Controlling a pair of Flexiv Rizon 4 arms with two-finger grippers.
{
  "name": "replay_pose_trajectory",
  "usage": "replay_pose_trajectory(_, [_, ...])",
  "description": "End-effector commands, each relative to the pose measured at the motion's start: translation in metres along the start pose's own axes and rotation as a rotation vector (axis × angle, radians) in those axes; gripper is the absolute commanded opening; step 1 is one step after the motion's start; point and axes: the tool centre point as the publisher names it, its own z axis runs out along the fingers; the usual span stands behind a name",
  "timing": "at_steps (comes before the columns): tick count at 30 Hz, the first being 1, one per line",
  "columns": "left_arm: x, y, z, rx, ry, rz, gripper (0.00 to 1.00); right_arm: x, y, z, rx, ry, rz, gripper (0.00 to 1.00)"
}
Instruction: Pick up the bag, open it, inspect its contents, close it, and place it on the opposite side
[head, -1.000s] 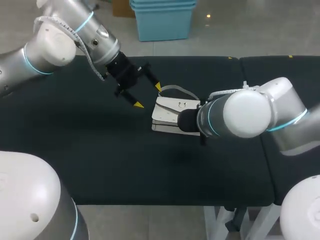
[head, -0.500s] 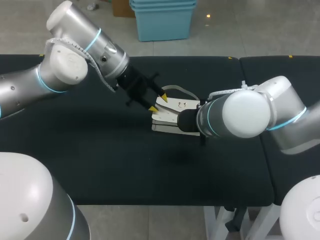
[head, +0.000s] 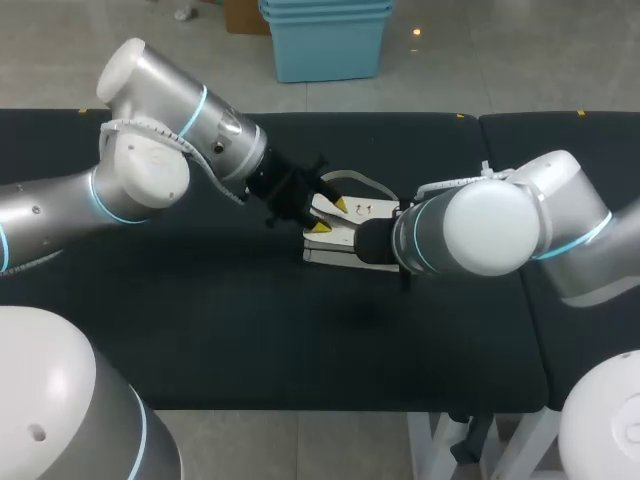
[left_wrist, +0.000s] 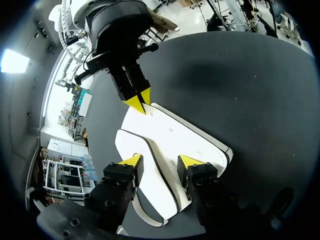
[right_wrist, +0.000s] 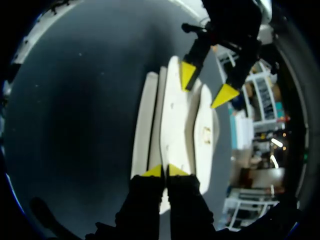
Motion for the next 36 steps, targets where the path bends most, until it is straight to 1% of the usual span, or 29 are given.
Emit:
replay_pose_trajectory(1, [0.003, -0.004, 0.011, -0.066, -0.077, -0.017, 0.44, 0.005, -0.003, 0.002, -0.015, -0.019, -0.001, 0.00])
replay_pose_trajectory(2, [0.001, -0.002, 0.012, -0.087, -0.087, -0.023, 0.41, 0.005, -0.003, 0.002, -0.015, -0.019, -0.001, 0.00])
replay_pose_trajectory(4, [-0.001, 0.002, 0.014, -0.086, -0.101, -0.046, 0.35, 0.005, -0.003, 0.002, -0.015, -0.019, -0.001, 0.00])
replay_pose_trajectory(5, [-0.002, 0.003, 0.015, -0.109, -0.113, -0.052, 0.33, 0.005, -0.003, 0.002, -0.015, -0.019, -0.001, 0.00])
replay_pose_trajectory(6, [-0.003, 0.005, 0.016, -0.112, -0.118, -0.060, 0.28, 0.005, -0.003, 0.002, -0.015, -0.019, -0.001, 0.00])
replay_pose_trajectory(8, [-0.006, 0.007, 0.016, -0.132, -0.130, -0.076, 0.14, 0.005, -0.003, 0.002, -0.015, -0.019, -0.001, 0.00])
replay_pose_trajectory(9, [-0.007, 0.008, 0.016, -0.135, -0.133, -0.089, 0.00, 0.005, -0.003, 0.002, -0.015, -0.019, -0.001, 0.00])
replay_pose_trajectory(17, [-0.018, 0.018, 0.003, -0.153, -0.149, -0.188, 0.00, 0.005, -0.003, 0.002, -0.015, -0.019, -0.001, 0.00])
replay_pose_trajectory(22, [-0.031, 0.029, -0.006, -0.094, -0.119, -0.302, 0.00, 0.005, -0.003, 0.002, -0.015, -0.019, -0.001, 0.00])
replay_pose_trajectory(24, [-0.036, 0.035, -0.011, -0.086, -0.115, -0.341, 0.00, 0.005, -0.003, 0.002, -0.015, -0.019, -0.001, 0.00])
replay_pose_trajectory(29, [-0.049, 0.049, -0.019, -0.022, -0.072, -0.434, 0.00, 0.005, -0.003, 0.002, -0.015, -0.019, -0.001, 0.00])
replay_pose_trajectory(30, [-0.051, 0.052, -0.020, -0.007, -0.068, -0.448, 0.00, 0.005, -0.003, 0.002, -0.015, -0.019, -0.001, 0.00])
replay_pose_trajectory(32, [-0.055, 0.056, -0.021, -0.001, -0.046, -0.469, 0.00, 0.005, -0.003, 0.002, -0.015, -0.019, -0.001, 0.00])
replay_pose_trajectory(34, [-0.058, 0.060, -0.022, 0.029, -0.026, -0.495, 0.00, 0.005, -0.003, 0.002, -0.015, -0.019, -0.001, 0.00])
replay_pose_trajectory(36, [-0.059, 0.062, -0.021, 0.030, -0.022, -0.512, 0.00, 0.005, -0.003, 0.002, -0.015, -0.019, -0.001, 0.00])
